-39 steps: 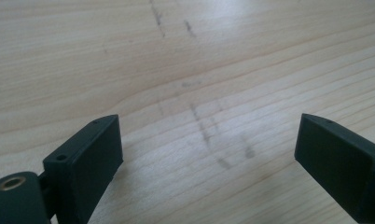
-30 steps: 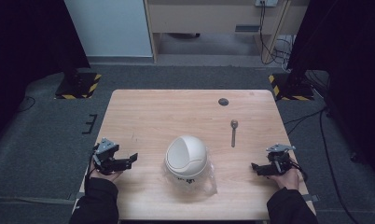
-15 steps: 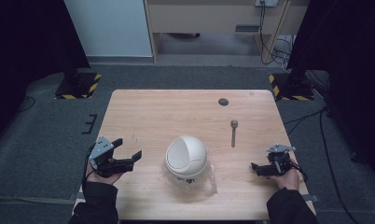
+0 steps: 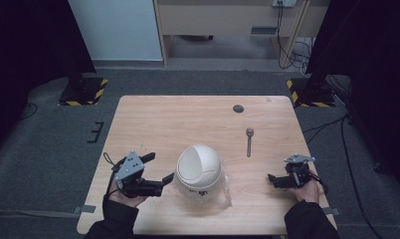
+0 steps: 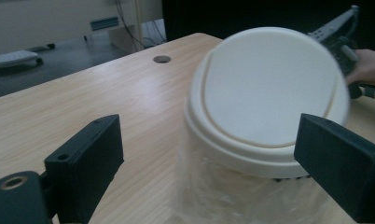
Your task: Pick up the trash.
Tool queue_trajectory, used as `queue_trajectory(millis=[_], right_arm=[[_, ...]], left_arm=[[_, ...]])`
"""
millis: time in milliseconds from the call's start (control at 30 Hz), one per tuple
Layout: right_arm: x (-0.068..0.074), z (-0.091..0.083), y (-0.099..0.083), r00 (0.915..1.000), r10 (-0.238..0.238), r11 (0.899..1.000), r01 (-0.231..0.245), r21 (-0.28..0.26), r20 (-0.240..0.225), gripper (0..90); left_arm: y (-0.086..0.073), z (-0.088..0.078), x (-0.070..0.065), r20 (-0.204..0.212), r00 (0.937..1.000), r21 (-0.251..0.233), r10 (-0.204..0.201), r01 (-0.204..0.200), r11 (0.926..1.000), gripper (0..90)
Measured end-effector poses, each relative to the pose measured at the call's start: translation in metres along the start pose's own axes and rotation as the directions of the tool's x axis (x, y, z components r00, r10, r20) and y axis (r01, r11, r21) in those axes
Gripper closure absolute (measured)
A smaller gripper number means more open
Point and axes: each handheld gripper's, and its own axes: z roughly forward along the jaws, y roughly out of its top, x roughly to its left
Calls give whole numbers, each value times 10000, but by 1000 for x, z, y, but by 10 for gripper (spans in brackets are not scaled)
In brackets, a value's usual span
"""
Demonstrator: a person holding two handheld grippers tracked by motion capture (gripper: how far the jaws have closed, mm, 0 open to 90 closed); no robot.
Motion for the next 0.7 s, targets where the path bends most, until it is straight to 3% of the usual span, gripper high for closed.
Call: queue_trajectory(millis=[433,700], right_arm=[[1,0,1,10000,63,10000,-63,24,28,5],[1,0,1,9999,116,9999,-116,47,30,6]], left_arm=[[7,35,-33,1032,9942,579,299,-360,9977,107],[9,53,-45,1335,9902,928,422,-548,9942,111]])
